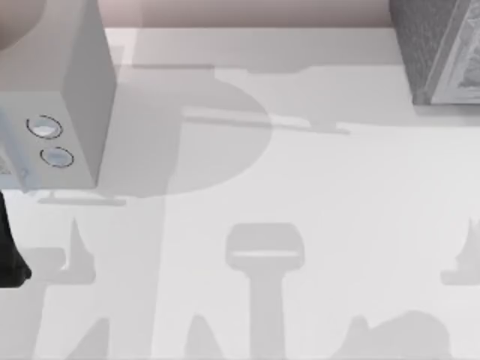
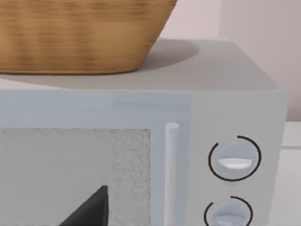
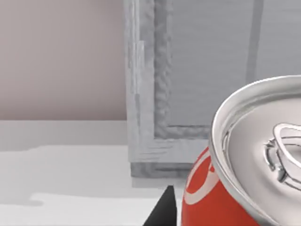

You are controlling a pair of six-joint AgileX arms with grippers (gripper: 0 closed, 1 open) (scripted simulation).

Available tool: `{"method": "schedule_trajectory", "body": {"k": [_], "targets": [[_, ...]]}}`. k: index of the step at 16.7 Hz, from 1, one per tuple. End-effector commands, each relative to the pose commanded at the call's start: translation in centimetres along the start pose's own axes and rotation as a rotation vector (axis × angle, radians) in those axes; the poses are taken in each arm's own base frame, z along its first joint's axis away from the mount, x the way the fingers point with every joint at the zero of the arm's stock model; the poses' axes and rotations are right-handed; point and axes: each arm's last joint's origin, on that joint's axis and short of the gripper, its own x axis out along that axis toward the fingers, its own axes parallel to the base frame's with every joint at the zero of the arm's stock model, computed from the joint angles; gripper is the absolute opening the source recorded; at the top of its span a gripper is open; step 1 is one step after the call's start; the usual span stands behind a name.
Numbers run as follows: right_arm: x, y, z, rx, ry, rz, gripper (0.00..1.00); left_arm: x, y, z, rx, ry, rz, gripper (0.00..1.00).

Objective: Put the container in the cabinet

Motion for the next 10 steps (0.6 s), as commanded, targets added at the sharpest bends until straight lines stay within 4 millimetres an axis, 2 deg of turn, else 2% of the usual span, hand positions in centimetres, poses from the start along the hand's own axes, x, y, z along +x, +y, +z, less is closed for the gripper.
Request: {"method": "schedule_trajectory", "body": {"k": [6, 8, 10], "targets": [[0.0, 0.0, 0.3, 0.003, 0.001, 0.003, 0.0, 0.0, 0.0, 0.0, 0.0, 0.0, 0.0, 1.0], [0.0, 0.1, 1.7, 0.004, 0.004, 0.006, 0.0, 0.0, 0.0, 0.0, 0.0, 0.0, 0.0, 1.0], [0.1, 0.2, 4.1, 0.004, 0.008, 0.008, 0.0, 0.0, 0.0, 0.0, 0.0, 0.0, 0.0, 1.0]]}}
